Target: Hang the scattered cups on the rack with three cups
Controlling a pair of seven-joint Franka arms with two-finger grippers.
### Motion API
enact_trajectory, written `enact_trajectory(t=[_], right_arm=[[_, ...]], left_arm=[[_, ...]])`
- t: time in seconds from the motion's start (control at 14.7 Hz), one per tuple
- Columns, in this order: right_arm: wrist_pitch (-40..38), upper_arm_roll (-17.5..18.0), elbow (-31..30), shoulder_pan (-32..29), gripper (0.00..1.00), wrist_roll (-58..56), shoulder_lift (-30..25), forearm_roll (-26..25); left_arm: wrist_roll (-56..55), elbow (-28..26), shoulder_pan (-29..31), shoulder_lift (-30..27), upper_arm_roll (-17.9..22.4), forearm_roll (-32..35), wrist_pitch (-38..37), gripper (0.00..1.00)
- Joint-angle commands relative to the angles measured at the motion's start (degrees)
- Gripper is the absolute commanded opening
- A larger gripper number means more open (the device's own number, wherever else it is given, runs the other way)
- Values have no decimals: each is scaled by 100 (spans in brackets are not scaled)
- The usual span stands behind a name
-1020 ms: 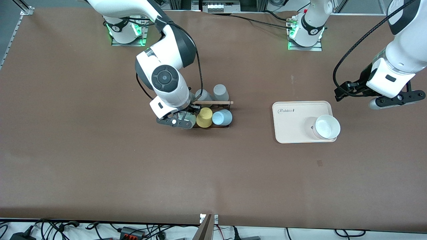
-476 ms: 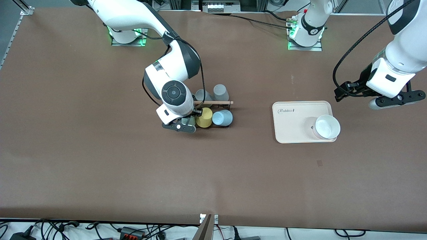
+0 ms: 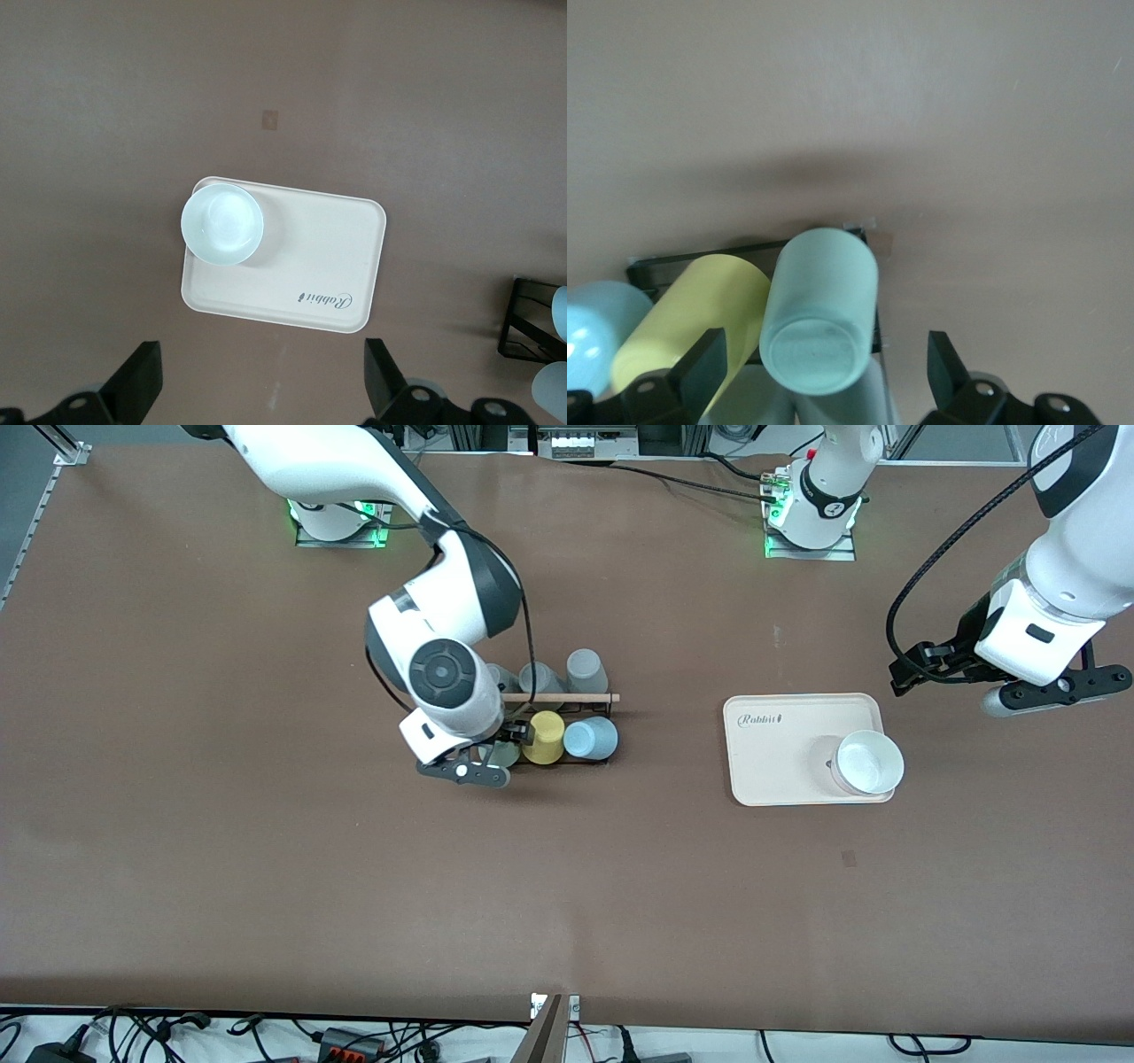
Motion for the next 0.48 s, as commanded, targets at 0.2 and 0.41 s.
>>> enact_trajectory(t=[0.2, 0.41], right_arm=[[-1150, -90, 585, -1145, 100, -778, -805, -29], [-1396, -89, 585, -1884, 100, -1435, -1149, -82]], left_arm=[[129, 48, 26, 14, 24, -144, 13, 100], [120, 48, 26, 5, 24, -144, 5, 100]])
